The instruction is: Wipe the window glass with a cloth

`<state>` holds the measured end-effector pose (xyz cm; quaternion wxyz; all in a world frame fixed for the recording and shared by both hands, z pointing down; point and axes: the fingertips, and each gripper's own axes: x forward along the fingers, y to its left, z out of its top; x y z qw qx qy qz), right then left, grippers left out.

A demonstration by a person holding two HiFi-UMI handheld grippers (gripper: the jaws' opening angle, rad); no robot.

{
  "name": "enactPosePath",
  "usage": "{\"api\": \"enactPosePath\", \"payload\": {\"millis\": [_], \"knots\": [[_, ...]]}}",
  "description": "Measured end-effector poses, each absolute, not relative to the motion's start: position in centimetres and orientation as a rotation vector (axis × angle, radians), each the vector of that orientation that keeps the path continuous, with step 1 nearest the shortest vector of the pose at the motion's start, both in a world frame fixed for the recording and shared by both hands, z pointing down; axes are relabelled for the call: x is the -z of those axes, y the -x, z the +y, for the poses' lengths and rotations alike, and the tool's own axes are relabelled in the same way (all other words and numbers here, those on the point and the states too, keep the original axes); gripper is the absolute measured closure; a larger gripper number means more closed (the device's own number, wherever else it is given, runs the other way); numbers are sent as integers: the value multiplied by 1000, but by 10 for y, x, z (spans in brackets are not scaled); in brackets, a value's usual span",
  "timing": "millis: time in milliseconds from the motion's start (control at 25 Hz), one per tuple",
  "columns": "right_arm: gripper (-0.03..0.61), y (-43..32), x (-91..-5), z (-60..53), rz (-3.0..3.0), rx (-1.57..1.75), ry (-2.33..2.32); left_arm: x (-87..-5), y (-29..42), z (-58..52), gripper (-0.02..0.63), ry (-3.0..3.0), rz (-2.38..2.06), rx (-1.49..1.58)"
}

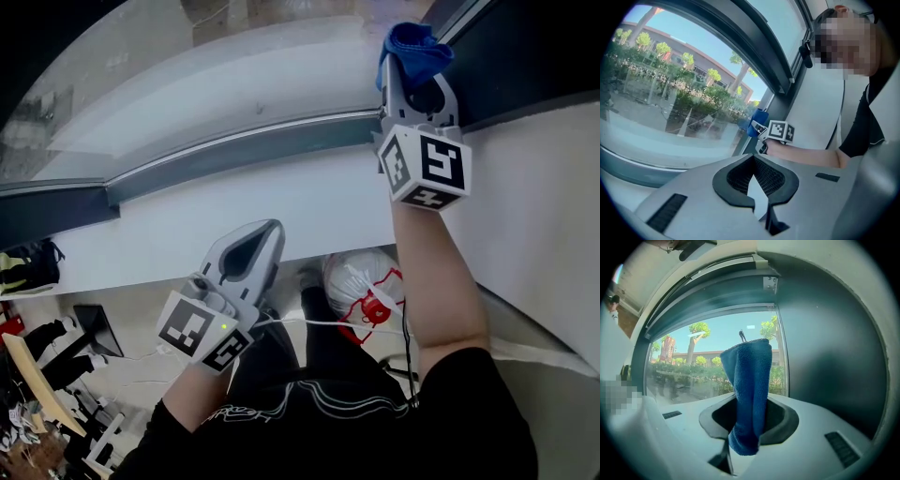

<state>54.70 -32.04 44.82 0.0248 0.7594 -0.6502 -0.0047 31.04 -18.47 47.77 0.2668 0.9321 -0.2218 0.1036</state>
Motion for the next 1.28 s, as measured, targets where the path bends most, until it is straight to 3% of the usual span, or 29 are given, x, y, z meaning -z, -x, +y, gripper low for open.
{"api": "enactPosePath", "payload": {"millis": [320, 520, 800, 1280], "knots": [[486, -546, -451, -323, -1959, 13, -2376, -479, -291, -191, 609, -2497, -617, -279], [485, -499, -450, -330, -2020, 41, -2312, -479, -256, -200, 609, -2480, -672, -256], [485, -372, -457, -350, -2214, 54, -2101, -481, -177, -213, 609, -2441, -770, -207], [485, -81, -505, -390, -2507, -25, -1683, -507, 43, -235, 608, -2288, -1046, -129]]}}
